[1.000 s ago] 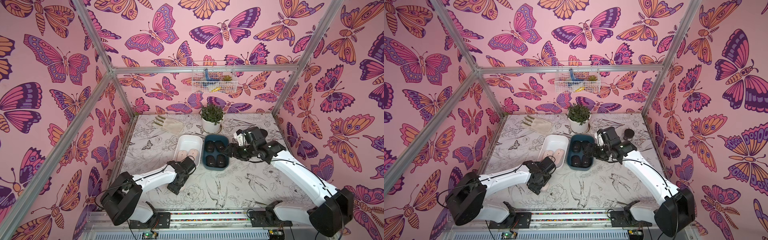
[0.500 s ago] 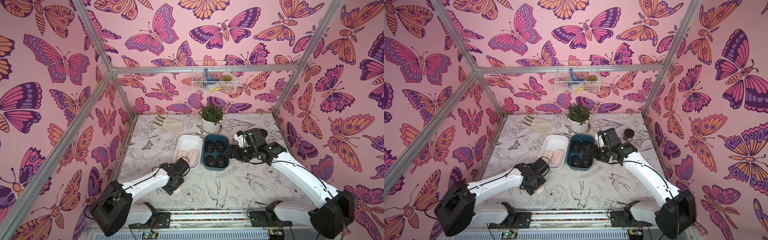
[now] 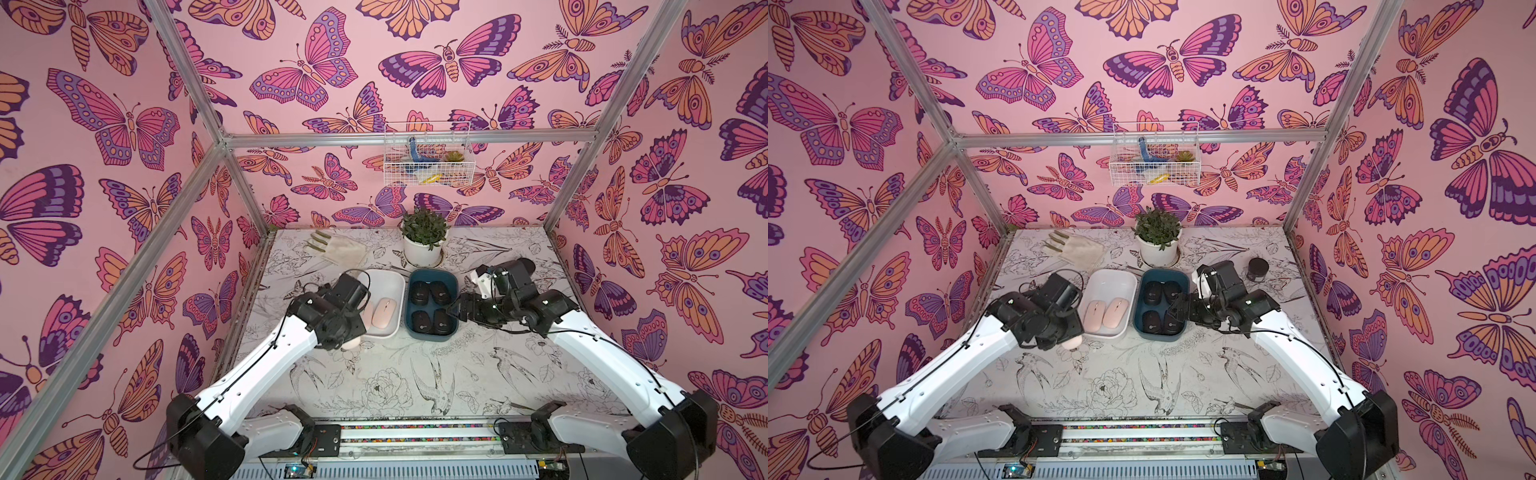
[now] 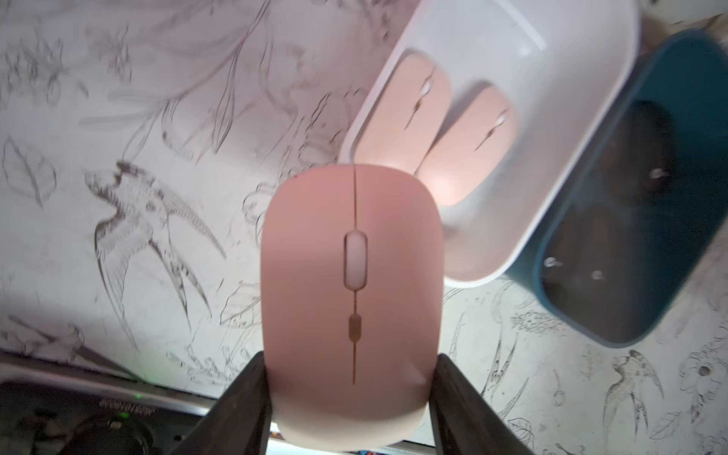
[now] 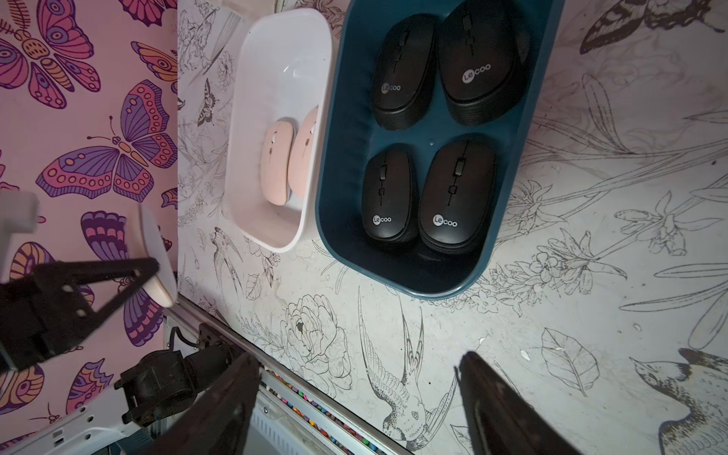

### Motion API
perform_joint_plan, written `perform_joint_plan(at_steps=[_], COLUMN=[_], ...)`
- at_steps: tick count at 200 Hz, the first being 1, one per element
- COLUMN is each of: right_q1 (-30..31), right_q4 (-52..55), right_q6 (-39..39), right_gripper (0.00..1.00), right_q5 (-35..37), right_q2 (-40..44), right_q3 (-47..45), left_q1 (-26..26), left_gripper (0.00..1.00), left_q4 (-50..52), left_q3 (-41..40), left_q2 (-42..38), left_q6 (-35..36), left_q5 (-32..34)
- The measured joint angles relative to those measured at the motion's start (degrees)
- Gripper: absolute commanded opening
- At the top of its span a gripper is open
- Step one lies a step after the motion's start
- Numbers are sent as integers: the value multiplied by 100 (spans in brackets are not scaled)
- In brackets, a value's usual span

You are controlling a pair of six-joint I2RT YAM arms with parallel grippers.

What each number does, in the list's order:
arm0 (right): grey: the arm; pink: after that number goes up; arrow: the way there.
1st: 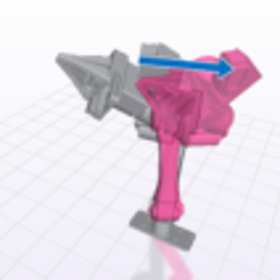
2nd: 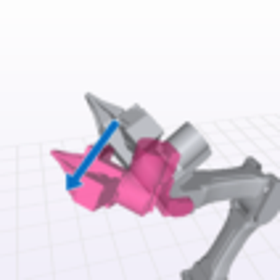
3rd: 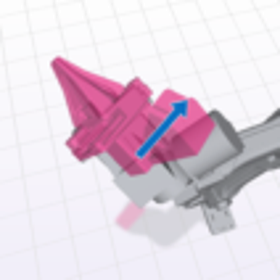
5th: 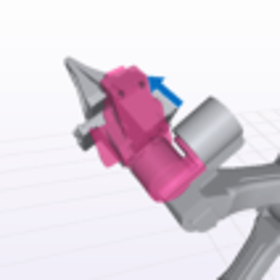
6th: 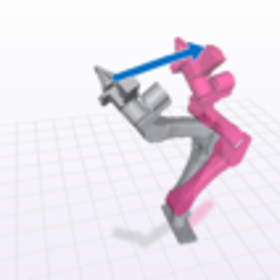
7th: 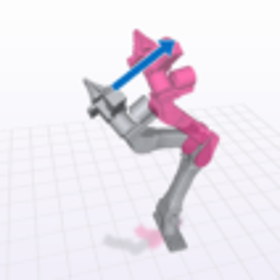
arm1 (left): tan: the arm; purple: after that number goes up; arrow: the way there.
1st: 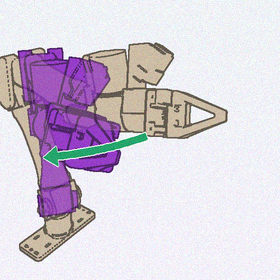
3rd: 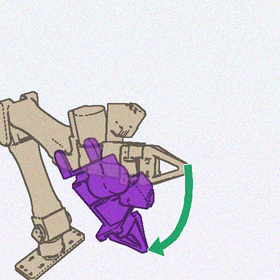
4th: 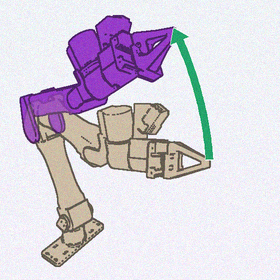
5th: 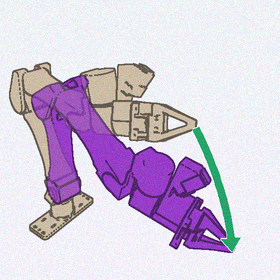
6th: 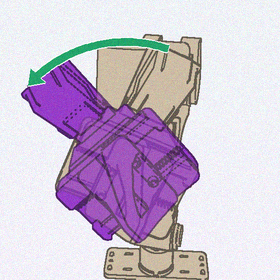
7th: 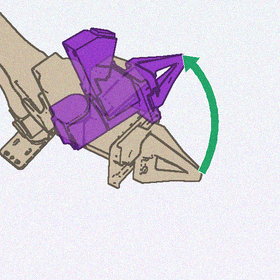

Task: Place the mice by color into the storage box
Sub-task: Place the mouse in the storage box.

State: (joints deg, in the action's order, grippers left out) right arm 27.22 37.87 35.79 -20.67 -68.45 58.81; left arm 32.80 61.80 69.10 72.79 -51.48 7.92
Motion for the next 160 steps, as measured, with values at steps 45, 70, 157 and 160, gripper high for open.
perform_joint_plan(at_steps=[45,70,157,160], right_q1=[31,31,31,31], right_q4=[-7,2,70,74], right_q6=[-42,-155,-380,-391], right_gripper=[86,88,89,89], right_q5=[0,2,24,26], right_q2=[0,-11,-15,-15], right_q3=[-168,-181,-208,-212], left_q1=[-254,-341,-579,-581], left_gripper=[57,57,56,56], left_q4=[-247,-448,-874,-879], left_q3=[1617,2065,3550,3571], left_q2=[2015,2868,4929,4968], left_q6=[2103,2780,3910,3921], left_q5=[-116,-219,-254,-256])
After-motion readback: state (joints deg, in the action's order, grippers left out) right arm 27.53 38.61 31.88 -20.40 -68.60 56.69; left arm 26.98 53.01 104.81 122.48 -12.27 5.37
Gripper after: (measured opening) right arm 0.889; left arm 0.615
